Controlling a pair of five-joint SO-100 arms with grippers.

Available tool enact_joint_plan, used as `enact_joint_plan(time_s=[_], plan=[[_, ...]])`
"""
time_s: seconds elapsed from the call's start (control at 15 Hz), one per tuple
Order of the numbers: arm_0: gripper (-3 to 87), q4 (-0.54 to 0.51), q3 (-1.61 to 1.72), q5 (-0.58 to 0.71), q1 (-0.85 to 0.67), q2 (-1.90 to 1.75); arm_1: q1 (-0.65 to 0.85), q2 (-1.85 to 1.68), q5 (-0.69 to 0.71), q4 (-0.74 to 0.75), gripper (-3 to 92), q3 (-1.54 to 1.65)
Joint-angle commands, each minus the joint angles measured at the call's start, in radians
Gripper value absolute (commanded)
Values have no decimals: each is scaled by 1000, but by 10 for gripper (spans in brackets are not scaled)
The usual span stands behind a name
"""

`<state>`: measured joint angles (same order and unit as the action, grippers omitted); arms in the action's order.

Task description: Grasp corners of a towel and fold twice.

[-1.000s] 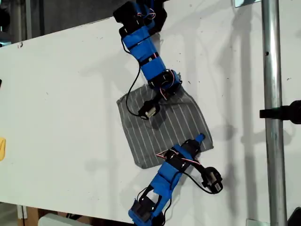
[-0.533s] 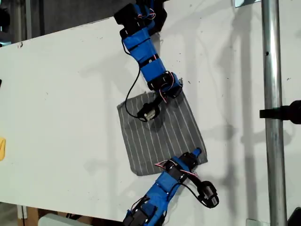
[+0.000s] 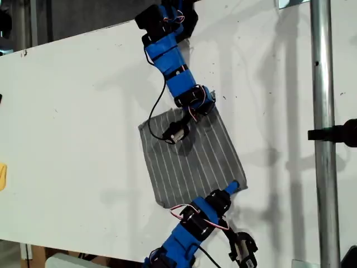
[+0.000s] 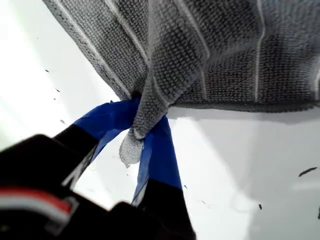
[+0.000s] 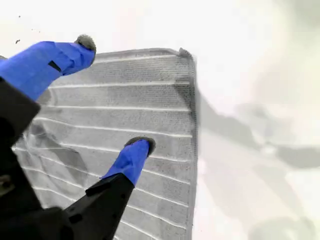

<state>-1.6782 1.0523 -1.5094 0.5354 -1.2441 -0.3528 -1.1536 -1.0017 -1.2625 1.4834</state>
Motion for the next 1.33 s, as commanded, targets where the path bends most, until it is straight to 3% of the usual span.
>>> enact_joint_plan(time_s=[0.0, 0.33, 0.53, 0.6, 0.67, 0.73, 1.0, 1.27], plan=[[315, 23, -87, -35, 8, 46, 15, -17, 18, 8, -2, -37], [313, 140, -126, -103, -9, 330, 11, -17, 23, 3, -2, -37], [261, 241, -100, -143, -14, 474, 2, -20, 23, -2, -2, -37], [173, 273, -101, -150, -18, 517, 2, -21, 23, -3, -2, -37], [-29, 282, -103, -164, -25, 535, 0, -21, 23, -3, -2, -37], [-27, 287, -101, -164, -20, 534, -2, -23, 21, -5, -2, -37], [-27, 207, -107, -163, -34, 485, -8, -32, 17, -9, -2, -35], [-27, 38, -110, -112, -21, 249, -55, -170, 8, -121, -2, -87]])
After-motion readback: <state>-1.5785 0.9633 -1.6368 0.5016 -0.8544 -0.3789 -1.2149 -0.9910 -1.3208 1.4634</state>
